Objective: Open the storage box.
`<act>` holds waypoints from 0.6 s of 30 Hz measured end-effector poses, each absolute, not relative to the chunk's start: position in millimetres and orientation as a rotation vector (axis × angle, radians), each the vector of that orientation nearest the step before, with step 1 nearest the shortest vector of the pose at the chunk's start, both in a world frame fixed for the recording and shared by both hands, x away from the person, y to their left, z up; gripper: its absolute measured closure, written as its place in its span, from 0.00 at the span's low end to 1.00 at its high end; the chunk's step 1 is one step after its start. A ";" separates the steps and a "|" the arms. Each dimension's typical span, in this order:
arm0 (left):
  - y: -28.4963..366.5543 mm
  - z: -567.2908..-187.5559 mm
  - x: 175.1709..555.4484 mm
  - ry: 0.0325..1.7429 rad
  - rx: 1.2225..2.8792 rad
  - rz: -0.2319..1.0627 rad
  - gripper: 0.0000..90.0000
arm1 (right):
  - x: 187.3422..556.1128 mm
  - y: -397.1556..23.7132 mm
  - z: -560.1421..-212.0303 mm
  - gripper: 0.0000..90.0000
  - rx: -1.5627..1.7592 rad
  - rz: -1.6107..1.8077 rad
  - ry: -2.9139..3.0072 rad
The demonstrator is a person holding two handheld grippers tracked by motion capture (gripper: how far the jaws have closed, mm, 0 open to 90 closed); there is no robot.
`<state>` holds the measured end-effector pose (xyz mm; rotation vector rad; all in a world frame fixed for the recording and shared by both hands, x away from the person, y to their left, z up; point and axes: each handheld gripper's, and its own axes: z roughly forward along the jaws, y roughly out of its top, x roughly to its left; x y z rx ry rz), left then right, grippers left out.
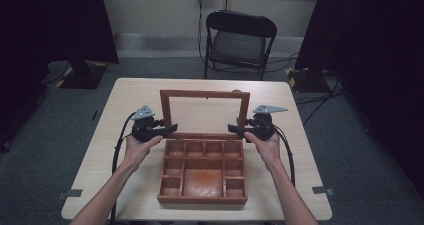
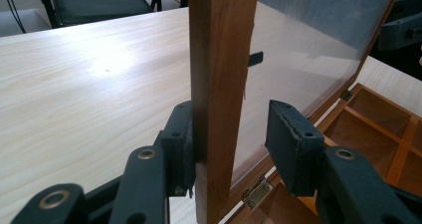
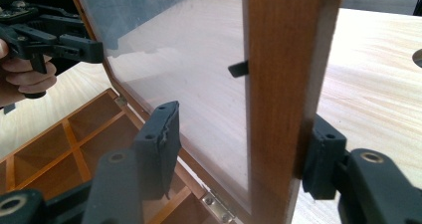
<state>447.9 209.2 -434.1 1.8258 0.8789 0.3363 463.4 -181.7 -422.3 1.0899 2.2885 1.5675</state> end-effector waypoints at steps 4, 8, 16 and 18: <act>210.1 -436.0 449.3 0.886 1.843 0.337 0.63 | 464.5 -181.9 -424.8 0.46 1.102 1.564 2.285; 209.4 -436.6 449.4 0.903 1.831 0.328 0.63 | 465.7 -181.8 -427.2 0.46 1.108 1.563 2.280; 209.3 -438.0 451.2 0.912 1.825 0.332 0.63 | 467.5 -185.5 -434.3 0.51 1.116 1.555 2.299; 208.9 -438.8 451.9 0.919 1.819 0.328 0.63 | 467.7 -187.9 -436.0 0.55 1.137 1.551 2.289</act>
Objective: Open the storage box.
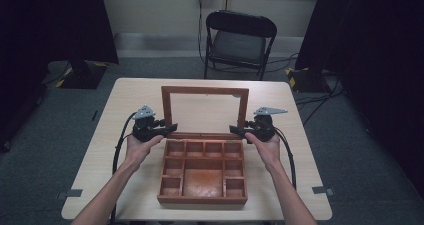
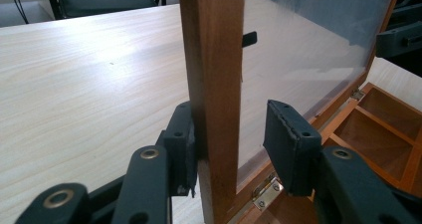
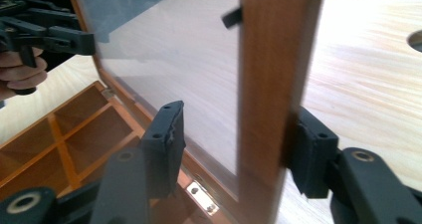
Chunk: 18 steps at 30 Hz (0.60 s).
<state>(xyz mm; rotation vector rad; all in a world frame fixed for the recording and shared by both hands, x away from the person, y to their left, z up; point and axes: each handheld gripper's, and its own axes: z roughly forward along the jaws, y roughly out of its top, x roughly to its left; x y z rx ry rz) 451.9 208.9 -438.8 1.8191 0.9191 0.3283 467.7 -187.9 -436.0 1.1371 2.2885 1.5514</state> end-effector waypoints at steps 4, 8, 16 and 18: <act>209.7 -442.3 454.8 0.925 1.829 0.323 0.64 | 467.9 -190.0 -437.2 0.59 1.146 1.548 2.275; 210.7 -443.7 456.0 0.934 1.839 0.320 0.65 | 470.0 -189.4 -438.3 0.63 1.165 1.536 2.254; 211.8 -446.1 459.3 0.945 1.832 0.307 0.65 | 475.5 -187.5 -439.8 0.63 1.179 1.525 2.242; 211.7 -447.2 460.5 0.946 1.823 0.304 0.65 | 476.1 -186.8 -439.6 0.62 1.179 1.516 2.242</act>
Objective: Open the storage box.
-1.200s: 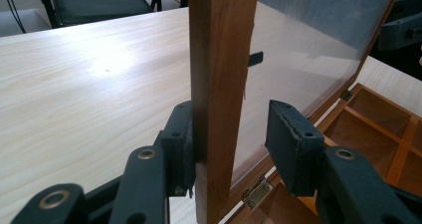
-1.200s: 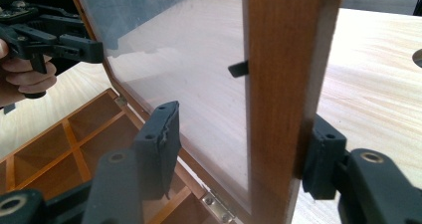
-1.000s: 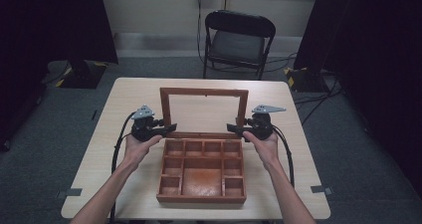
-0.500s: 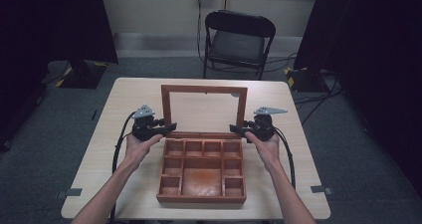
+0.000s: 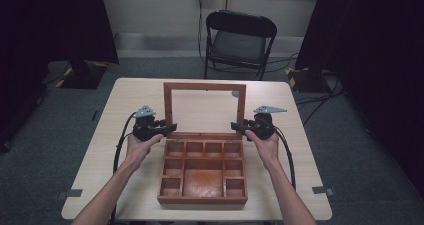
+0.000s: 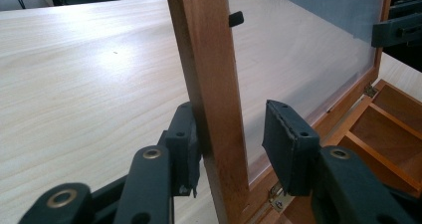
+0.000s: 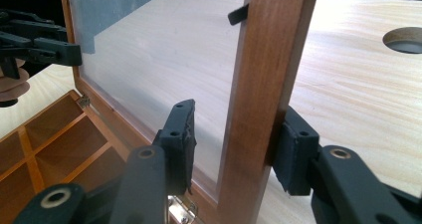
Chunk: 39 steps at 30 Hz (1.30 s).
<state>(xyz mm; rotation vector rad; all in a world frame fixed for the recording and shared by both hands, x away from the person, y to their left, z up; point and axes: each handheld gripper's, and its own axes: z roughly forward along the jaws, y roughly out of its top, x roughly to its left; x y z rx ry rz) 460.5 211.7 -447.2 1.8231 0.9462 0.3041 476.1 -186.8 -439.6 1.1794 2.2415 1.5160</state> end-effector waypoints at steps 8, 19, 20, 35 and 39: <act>211.6 -448.5 464.0 0.958 1.823 0.295 0.63 | 480.8 -182.0 -440.9 0.57 1.196 1.511 2.229; 212.0 -452.7 469.1 0.973 1.801 0.271 0.61 | 485.4 -179.5 -445.9 0.52 1.218 1.501 2.226; 212.5 -452.9 469.6 0.972 1.807 0.272 0.60 | 485.7 -179.3 -446.3 0.51 1.217 1.499 2.229; 211.8 -456.1 473.6 0.994 1.805 0.266 0.57 | 488.7 -174.6 -452.2 0.42 1.239 1.479 2.235; 212.3 -457.4 474.4 0.999 1.812 0.261 0.57 | 489.9 -174.6 -454.2 0.43 1.246 1.473 2.242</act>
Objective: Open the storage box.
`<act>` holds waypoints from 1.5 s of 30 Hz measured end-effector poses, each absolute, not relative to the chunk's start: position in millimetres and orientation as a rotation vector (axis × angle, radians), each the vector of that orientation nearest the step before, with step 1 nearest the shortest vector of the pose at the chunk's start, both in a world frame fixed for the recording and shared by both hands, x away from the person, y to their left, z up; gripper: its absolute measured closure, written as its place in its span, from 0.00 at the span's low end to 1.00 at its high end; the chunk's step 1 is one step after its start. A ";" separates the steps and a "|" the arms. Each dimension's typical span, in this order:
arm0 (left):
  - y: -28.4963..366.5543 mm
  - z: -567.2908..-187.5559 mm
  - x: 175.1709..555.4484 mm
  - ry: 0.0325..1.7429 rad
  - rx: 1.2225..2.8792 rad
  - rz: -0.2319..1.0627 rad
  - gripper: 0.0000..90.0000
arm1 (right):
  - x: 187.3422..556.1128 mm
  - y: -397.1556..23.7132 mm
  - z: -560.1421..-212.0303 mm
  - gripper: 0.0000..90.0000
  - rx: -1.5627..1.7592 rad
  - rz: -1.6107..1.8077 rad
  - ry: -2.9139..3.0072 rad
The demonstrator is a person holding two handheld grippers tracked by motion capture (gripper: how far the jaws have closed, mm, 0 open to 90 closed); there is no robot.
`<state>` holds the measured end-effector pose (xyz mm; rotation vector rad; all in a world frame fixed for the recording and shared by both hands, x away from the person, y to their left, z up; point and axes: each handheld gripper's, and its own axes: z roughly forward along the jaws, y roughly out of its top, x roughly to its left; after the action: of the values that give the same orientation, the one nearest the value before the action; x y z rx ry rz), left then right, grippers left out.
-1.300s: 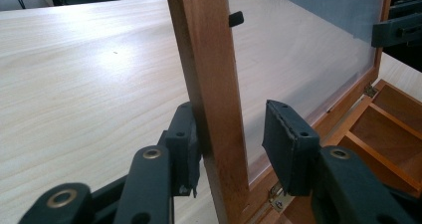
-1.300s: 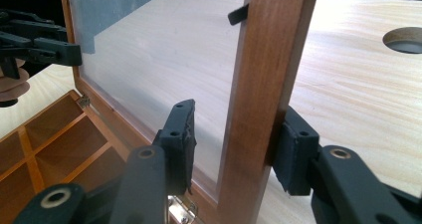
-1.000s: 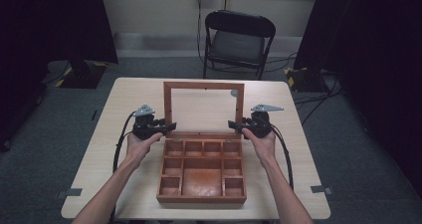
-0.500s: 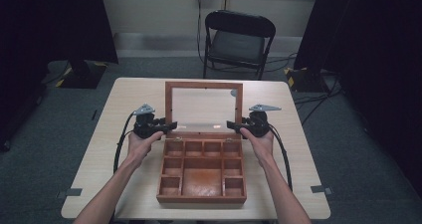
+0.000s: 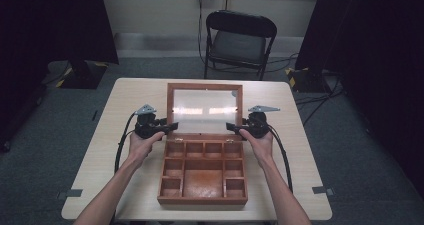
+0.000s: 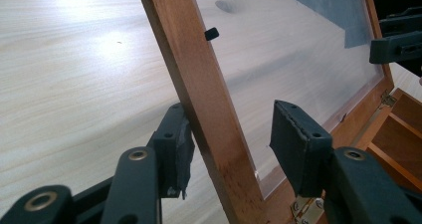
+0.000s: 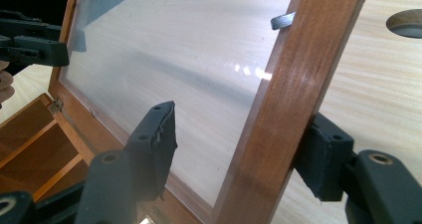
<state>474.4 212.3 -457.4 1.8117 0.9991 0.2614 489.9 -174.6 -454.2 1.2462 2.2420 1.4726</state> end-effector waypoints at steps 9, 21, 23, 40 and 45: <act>212.7 -462.1 474.1 1.009 1.807 0.254 0.54 | 491.3 -171.3 -458.8 0.38 1.267 1.459 2.240; 212.0 -467.4 476.1 1.032 1.817 0.245 0.50 | 493.9 -168.9 -465.5 0.31 1.299 1.447 2.260; 211.8 -468.3 476.0 1.039 1.824 0.244 0.48 | 494.7 -168.7 -467.2 0.30 1.305 1.448 2.263; 210.8 -478.3 479.6 1.066 1.838 0.174 0.36 | 499.1 -170.8 -477.3 0.24 1.370 1.433 2.283; 210.6 -480.9 480.9 1.095 1.836 0.134 0.33 | 499.1 -171.8 -477.9 0.24 1.388 1.404 2.282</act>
<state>480.9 210.6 -480.9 1.8355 1.0946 0.1341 499.1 -171.8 -477.9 1.3879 2.2816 1.4041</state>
